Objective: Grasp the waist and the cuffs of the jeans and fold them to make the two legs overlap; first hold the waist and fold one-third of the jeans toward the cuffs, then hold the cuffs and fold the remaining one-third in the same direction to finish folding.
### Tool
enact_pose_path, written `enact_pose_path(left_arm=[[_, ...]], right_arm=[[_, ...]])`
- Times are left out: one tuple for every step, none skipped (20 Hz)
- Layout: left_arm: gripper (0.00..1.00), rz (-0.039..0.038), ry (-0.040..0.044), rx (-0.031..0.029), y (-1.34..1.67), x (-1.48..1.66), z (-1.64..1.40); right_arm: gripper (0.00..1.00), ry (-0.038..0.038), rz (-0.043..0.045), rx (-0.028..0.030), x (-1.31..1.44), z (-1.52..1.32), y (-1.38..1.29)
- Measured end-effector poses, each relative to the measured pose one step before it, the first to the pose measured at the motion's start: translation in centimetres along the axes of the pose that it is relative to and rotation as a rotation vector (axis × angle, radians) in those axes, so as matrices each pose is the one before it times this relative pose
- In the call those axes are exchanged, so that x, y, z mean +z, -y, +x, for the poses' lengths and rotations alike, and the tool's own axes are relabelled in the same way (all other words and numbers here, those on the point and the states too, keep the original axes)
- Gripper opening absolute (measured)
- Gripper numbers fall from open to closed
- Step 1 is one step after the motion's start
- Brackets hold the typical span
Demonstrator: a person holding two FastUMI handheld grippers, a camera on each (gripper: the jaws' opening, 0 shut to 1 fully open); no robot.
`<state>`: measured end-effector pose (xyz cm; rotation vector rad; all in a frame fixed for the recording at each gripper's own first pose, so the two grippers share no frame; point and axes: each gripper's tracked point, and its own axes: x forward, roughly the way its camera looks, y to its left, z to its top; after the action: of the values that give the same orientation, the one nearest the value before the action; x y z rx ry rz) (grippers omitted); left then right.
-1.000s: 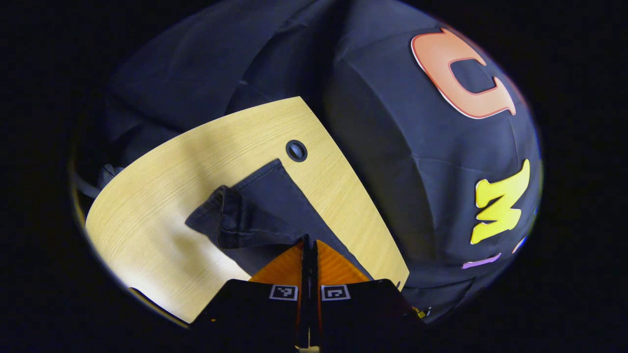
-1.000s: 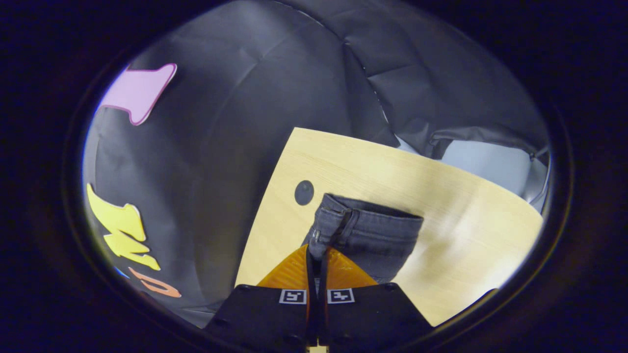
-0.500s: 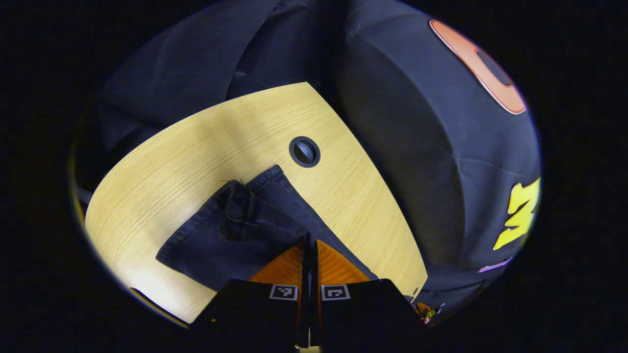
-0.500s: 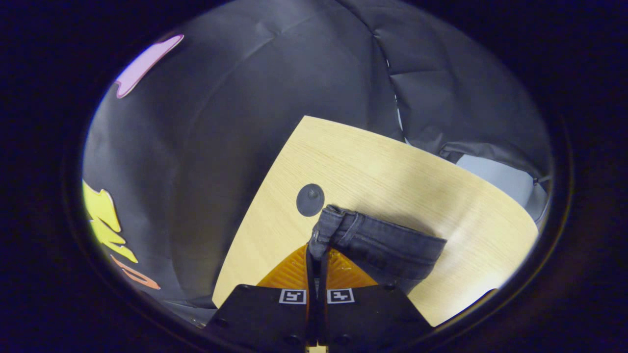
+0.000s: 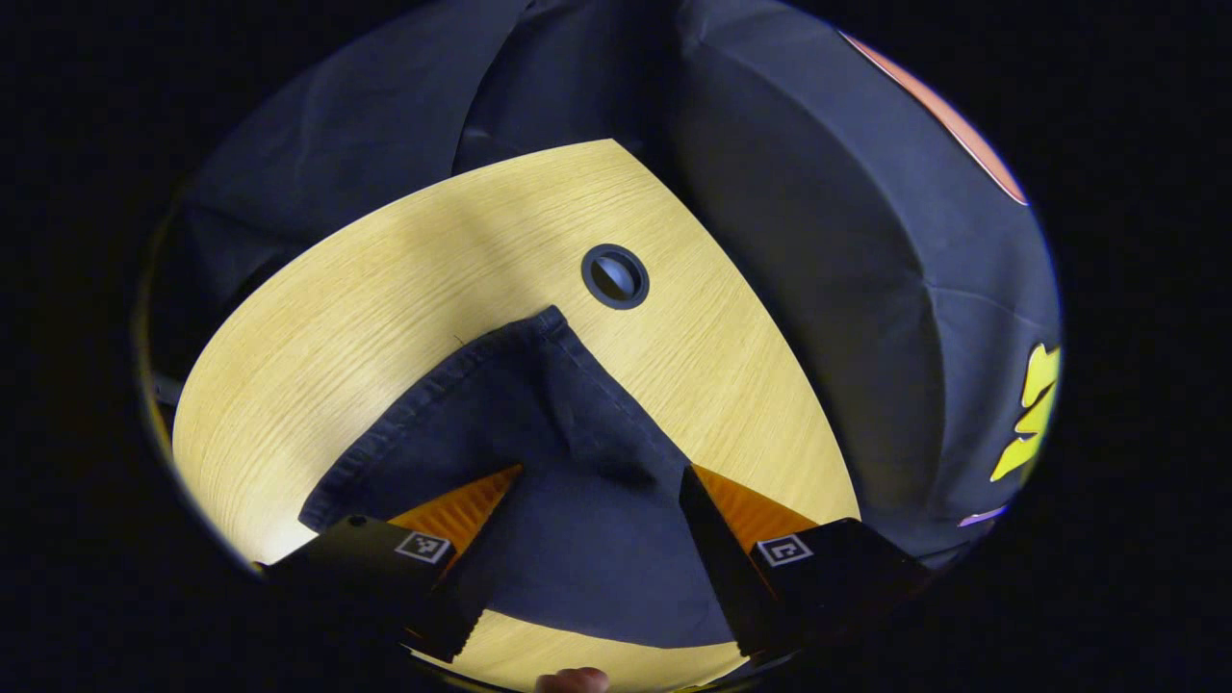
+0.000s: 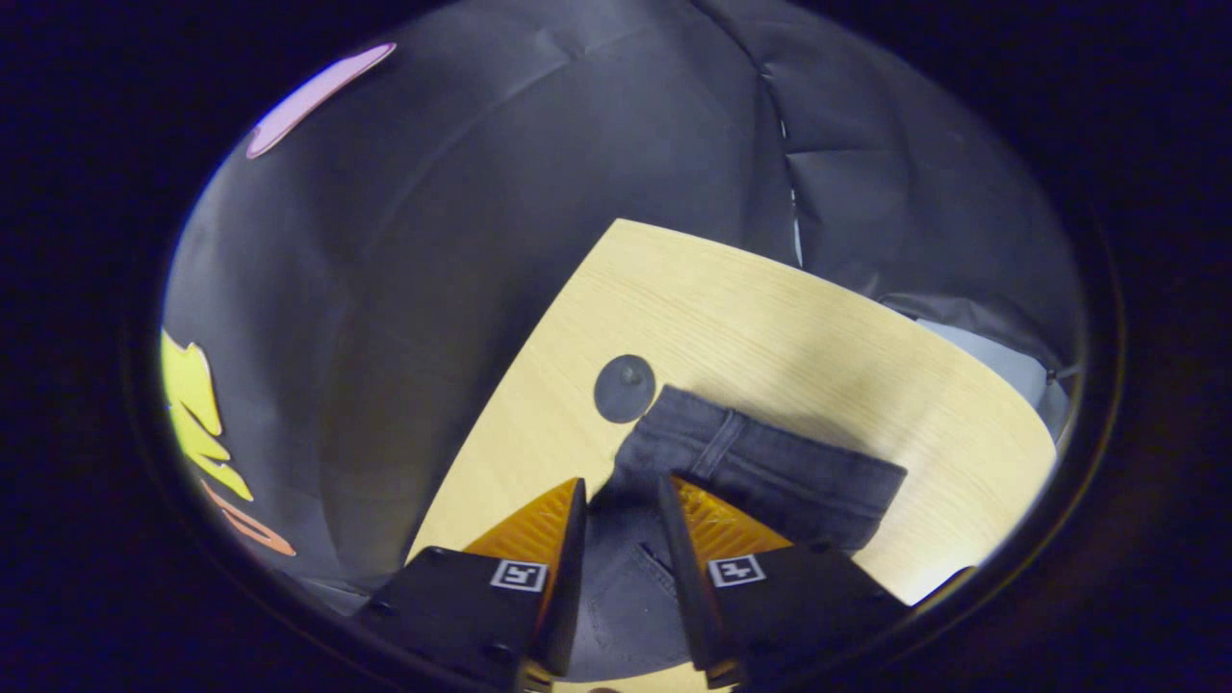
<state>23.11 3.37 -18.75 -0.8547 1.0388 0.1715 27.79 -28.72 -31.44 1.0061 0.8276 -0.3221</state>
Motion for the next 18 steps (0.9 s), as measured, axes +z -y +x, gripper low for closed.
enact_pose_path(left_arm=[[0.99,0.00638,0.00590,-0.00735,0.343,-0.098,-0.535],[0.99,0.00910,0.00848,-0.00531,0.459,0.003,-0.499],[0.99,0.01604,0.01032,-0.00292,0.613,-0.007,-0.908],[0.99,0.02485,0.01900,-0.00948,0.644,-0.003,-1.282],[0.99,0.03338,0.02395,-0.00627,0.631,-0.050,-0.975],[0.99,0.04358,0.02943,-0.00688,0.692,-0.006,-1.357],[0.99,0.05357,0.03643,-0.01004,1.024,0.208,-1.719],[0.99,0.05939,0.04256,-0.00979,1.092,0.135,-1.729],[0.99,0.05976,0.04753,-0.00898,1.008,0.100,-1.637],[0.99,0.05942,0.04909,-0.01097,1.304,0.313,-1.550],[0.99,0.05720,0.04879,-0.00452,1.172,0.246,-1.562],[0.99,0.05596,0.05318,-0.00066,0.972,0.287,-1.454],[0.99,0.05092,0.05990,-0.00322,0.965,0.417,-1.670],[0.99,0.04594,0.06047,-0.00090,1.010,0.526,-1.441],[0.99,0.04465,0.04682,-0.00394,0.798,0.144,-1.259],[0.99,0.04201,0.03588,-0.00176,0.881,-0.030,-1.125],[0.99,0.03910,0.03718,0.00269,0.852,-0.143,-1.161],[0.99,0.02927,0.03358,0.00356,0.852,0.092,-1.120]], right_arm=[[0.44,0.00725,-0.01454,0.00787,0.054,-0.015,-0.183],[0.51,0.00906,-0.02116,0.00553,-0.094,-0.251,-0.329],[0.72,0.01150,-0.02951,0.00084,-0.053,-0.130,-0.117],[0.74,0.01638,-0.03332,0.00297,0.060,-0.497,-0.043],[0.74,0.01934,-0.04037,0.00068,0.009,-0.245,0.120],[0.65,0.02019,-0.04738,0.00156,-0.017,-0.575,0.054],[0.70,0.02258,-0.05456,0.00672,0.077,-0.913,0.326],[0.77,0.02645,-0.06133,0.00443,0.023,-1.058,0.247],[0.89,0.03066,-0.06431,-0.00265,0.037,-1.819,-0.280],[0.80,0.03389,-0.05486,0.00654,0.223,-1.707,-0.264],[0.89,0.03554,-0.05847,0.00622,0.388,-2.324,-0.638],[0.89,0.03968,-0.05699,0.00158,0.229,-1.902,-0.515],[0.83,0.03196,-0.05213,0.00415,-0.337,-1.367,-0.460],[0.87,0.02320,-0.04223,0.00479,-0.324,-1.516,-0.409],[0.97,0.02239,-0.03048,0.00142,-0.409,-1.759,-0.236],[0.98,0.01658,-0.02618,0.00495,-0.459,-1.634,-0.456],[0.92,0.01536,-0.02317,-0.00320,-0.672,-1.163,0.020],[0.98,0.01164,-0.02141,-0.00338,-0.760,-0.864,0.013]])
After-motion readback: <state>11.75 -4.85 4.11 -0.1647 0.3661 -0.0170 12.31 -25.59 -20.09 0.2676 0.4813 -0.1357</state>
